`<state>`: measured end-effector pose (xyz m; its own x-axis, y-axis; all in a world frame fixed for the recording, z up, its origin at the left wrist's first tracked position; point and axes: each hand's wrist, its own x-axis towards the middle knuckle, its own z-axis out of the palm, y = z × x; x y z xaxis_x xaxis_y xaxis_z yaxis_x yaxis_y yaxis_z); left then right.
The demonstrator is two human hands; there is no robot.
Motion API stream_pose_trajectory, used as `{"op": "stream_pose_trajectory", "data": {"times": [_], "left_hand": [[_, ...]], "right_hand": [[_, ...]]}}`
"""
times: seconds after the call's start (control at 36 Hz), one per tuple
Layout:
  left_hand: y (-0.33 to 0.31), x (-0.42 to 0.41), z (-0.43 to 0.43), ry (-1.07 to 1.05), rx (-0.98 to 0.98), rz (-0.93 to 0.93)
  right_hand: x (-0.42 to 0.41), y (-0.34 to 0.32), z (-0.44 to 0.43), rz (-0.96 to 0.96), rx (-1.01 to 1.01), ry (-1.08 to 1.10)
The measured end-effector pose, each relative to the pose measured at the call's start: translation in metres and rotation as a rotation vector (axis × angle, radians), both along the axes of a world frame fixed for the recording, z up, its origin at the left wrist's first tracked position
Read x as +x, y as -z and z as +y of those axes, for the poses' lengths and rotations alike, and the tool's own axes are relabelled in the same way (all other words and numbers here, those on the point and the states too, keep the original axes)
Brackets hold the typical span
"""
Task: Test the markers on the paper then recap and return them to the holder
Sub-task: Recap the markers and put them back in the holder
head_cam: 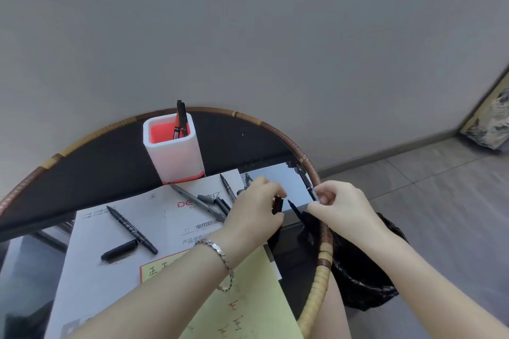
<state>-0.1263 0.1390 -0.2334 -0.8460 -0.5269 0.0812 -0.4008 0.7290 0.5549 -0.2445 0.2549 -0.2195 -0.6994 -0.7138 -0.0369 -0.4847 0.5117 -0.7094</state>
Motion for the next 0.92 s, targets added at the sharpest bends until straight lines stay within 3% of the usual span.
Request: {"op": "stream_pose_trajectory", "data": {"times": [0.08, 0.19, 0.31, 0.5, 0.61, 0.92], "left_hand": [[0.001, 0.003, 0.007, 0.022, 0.078, 0.153], [-0.014, 0.012, 0.009, -0.215, 0.306, 0.414], [-0.033, 0.035, 0.001, -0.297, 0.470, 0.518], [-0.041, 0.092, -0.007, -0.273, 0.501, 0.425], [-0.041, 0.114, -0.006, -0.294, 0.488, 0.375], [-0.050, 0.134, -0.008, -0.281, 0.487, 0.423]], "right_hand": [[0.003, -0.002, 0.000, -0.003, -0.009, -0.007], [0.008, -0.005, 0.002, 0.020, -0.031, -0.023], [0.017, -0.012, 0.004, 0.050, -0.061, -0.136], [0.046, -0.033, 0.003, 0.082, -0.209, -0.345], [0.061, -0.043, 0.001, 0.116, -0.176, -0.473], [0.079, -0.050, -0.007, 0.187, -0.179, -0.528]]}}
